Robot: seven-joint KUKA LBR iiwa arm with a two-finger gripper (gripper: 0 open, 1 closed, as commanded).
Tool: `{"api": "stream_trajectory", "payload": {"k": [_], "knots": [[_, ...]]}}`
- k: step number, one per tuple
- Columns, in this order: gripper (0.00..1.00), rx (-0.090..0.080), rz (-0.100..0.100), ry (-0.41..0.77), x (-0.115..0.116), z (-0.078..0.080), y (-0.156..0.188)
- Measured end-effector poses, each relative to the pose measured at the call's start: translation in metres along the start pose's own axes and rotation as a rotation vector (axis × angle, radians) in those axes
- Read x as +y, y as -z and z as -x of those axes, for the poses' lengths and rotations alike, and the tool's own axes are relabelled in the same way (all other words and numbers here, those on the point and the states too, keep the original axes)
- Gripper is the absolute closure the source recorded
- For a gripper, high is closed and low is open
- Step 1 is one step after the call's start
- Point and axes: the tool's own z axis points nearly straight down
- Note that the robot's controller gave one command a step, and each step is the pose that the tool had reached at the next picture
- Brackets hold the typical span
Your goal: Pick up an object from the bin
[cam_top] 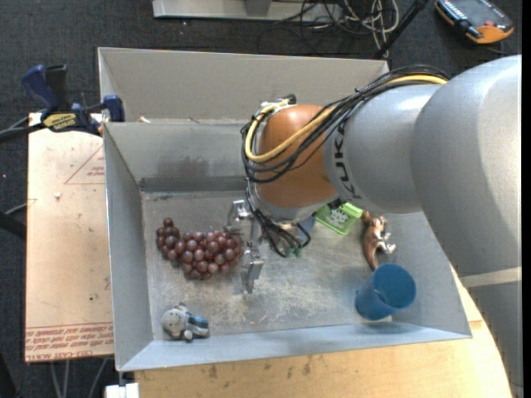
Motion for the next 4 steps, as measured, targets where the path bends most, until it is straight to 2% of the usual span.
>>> {"api": "stream_trajectory", "payload": {"k": [1,2,3,4], "knots": [[1.0,-0.017,0.002,-0.022,0.02,-0.001,-0.003],[1.0,-0.017,0.002,-0.022,0.02,-0.001,-0.003],[1.0,0.003,0.0,0.002,0.039,0.0,0.069],[1.0,0.003,0.0,0.002,0.039,0.0,0.069]]}}
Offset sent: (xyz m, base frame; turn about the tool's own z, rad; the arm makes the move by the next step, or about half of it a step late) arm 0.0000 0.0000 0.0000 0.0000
